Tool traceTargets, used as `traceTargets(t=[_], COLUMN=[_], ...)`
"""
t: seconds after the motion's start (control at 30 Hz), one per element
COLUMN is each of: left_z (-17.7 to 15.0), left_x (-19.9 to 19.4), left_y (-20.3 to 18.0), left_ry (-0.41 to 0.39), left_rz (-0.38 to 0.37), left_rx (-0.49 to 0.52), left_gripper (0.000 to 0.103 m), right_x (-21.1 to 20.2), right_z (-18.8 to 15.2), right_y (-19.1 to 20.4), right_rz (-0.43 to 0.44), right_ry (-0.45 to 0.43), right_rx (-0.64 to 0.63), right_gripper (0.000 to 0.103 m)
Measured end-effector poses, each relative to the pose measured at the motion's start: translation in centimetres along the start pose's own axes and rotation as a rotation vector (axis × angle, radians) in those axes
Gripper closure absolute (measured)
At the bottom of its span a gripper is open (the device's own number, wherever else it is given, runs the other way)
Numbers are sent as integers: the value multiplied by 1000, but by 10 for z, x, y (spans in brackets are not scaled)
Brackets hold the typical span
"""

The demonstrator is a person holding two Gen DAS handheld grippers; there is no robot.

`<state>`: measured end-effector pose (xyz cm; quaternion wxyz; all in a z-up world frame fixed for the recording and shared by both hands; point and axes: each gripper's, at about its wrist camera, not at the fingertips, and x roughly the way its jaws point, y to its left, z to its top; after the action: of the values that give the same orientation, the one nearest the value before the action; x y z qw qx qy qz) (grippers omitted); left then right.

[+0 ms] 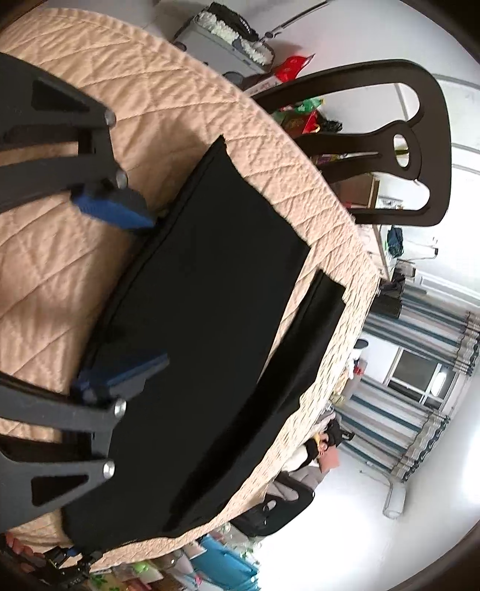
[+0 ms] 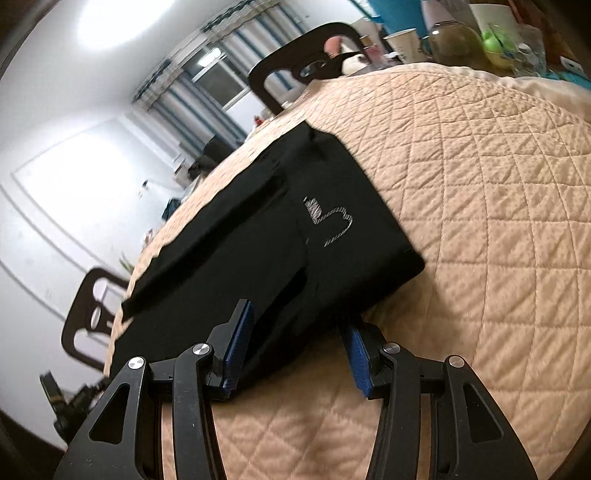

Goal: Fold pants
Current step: 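Grasp the waistband edge of the black pants with both grippers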

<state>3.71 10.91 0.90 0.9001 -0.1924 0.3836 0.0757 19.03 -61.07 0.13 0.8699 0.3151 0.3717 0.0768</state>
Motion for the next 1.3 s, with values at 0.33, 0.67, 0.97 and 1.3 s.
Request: traceTargets(t=[0.33, 0.67, 0.97, 1.3], left_z=[13, -34, -59, -47], left_x=[-2, -77, -64, -97], left_y=[18, 23, 37, 57], left_ry=[-3, -61, -11, -121], left_rz=[-15, -126, -81, 33], left_rx=[-52, 6, -34, -81], left_gripper=[98, 98, 98, 93], right_x=[-7, -72, -72, -97], right_z=[5, -15, -31, -27], right_y=[-3, -28, -51, -49], right_rz=[10, 41, -5, -57], right_ry=[-26, -48, -3, -59], right_rx=[2, 8, 27, -26], right_gripper=[88, 90, 89, 76])
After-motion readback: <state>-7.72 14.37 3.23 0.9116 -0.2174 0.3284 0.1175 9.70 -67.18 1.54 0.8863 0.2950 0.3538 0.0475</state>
